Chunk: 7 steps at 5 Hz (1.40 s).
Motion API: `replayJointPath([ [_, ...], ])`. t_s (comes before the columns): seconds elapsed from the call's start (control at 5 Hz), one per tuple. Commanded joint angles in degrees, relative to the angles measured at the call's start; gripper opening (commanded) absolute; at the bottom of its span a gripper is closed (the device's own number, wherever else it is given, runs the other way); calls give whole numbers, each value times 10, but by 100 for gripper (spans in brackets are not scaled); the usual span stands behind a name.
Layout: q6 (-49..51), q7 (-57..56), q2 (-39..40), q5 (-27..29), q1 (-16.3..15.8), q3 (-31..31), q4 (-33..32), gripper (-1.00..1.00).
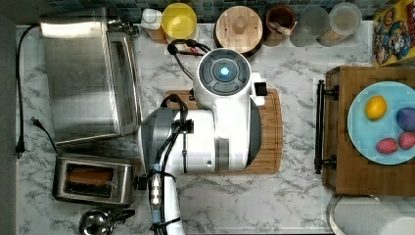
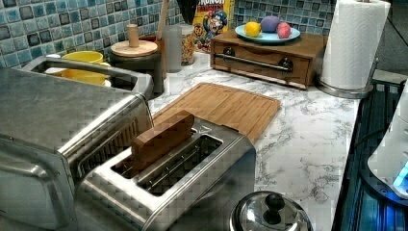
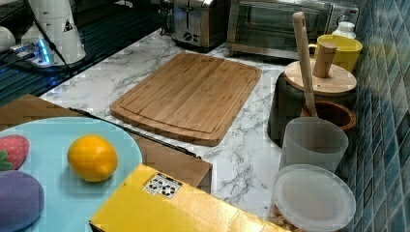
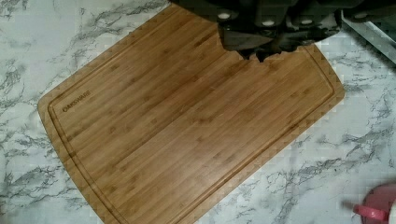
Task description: Turn on the toaster.
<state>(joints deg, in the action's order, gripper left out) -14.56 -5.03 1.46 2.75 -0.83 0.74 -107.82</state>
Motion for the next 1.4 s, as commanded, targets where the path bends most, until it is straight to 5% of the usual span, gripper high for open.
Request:
replayJointPath([
  [0.2,-2,-11,0,0,3,3,-1,-100],
  [1.4,-121,-155,-118,110,-50,66,-233,-100],
])
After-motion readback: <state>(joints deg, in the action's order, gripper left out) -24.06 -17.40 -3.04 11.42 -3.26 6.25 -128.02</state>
